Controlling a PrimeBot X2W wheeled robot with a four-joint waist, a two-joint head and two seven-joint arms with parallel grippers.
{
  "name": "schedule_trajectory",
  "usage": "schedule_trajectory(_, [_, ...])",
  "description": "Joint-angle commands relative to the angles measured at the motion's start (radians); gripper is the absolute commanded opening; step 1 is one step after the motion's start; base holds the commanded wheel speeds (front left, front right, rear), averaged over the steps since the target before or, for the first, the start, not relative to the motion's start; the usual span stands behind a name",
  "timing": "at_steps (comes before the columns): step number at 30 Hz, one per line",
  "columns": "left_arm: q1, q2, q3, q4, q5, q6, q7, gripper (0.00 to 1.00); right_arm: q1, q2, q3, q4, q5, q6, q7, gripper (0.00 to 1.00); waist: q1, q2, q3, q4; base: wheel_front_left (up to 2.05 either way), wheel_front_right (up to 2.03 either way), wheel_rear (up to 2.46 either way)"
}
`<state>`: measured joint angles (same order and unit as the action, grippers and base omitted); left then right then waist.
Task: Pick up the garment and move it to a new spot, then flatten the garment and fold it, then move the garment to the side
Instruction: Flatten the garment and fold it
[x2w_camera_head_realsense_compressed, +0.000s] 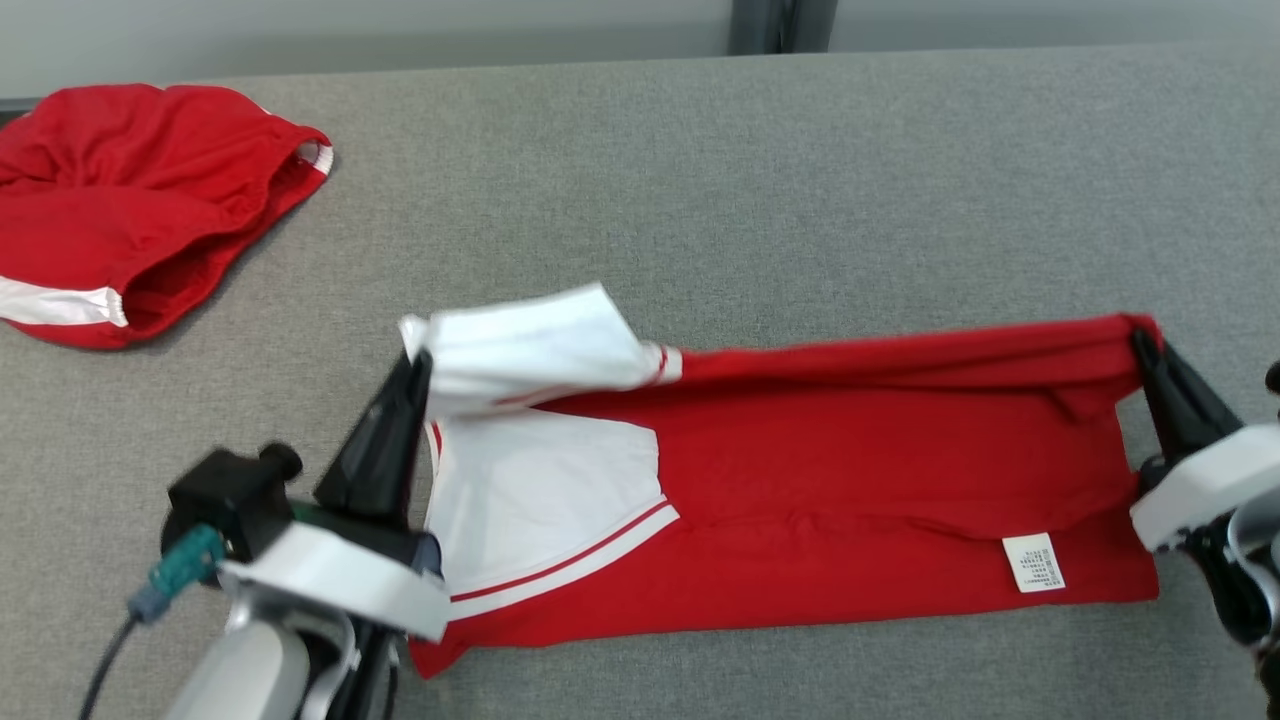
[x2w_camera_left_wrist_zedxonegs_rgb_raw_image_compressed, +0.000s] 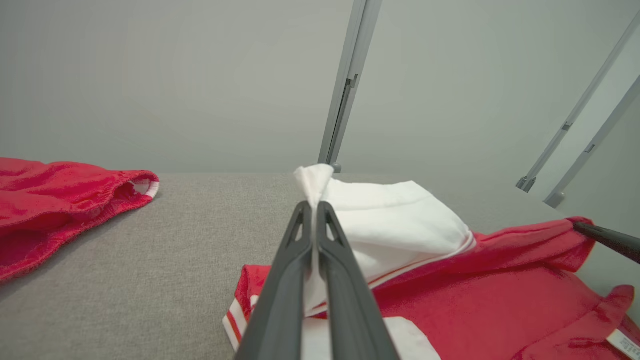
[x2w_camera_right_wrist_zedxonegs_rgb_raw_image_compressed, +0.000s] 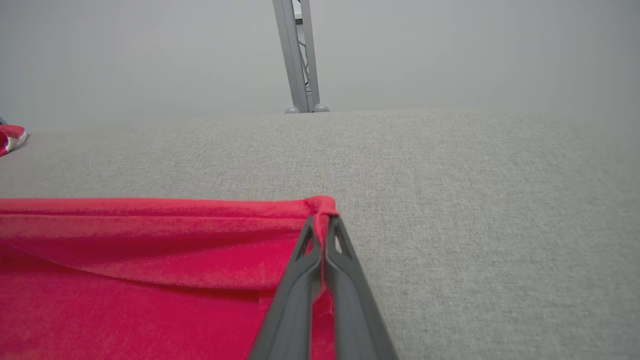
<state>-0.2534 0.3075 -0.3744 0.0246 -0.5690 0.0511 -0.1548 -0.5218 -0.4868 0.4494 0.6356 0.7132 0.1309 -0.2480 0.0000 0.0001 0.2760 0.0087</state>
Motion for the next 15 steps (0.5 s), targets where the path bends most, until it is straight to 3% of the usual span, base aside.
schedule_trajectory(1, [0.052, -0.001, 0.000, -0.025, -0.015, 0.016, -0.006, 0.00, 0.053, 0.010, -0.033, -0.020, -0.018, 0.000, -0.011, 0.00, 0.0000, -0.0001, -0.015, 0.004, 0.00, 0.00, 0.00])
schedule_trajectory(15, [0.241, -0.041, -0.031, 0.014, -0.063, 0.044, -0.029, 0.00, 0.331, 0.123, -0.255, -0.147, -0.187, 0.000, -0.002, 0.00, 0.0000, -0.0001, -0.064, 0.014, 0.00, 0.00, 0.00])
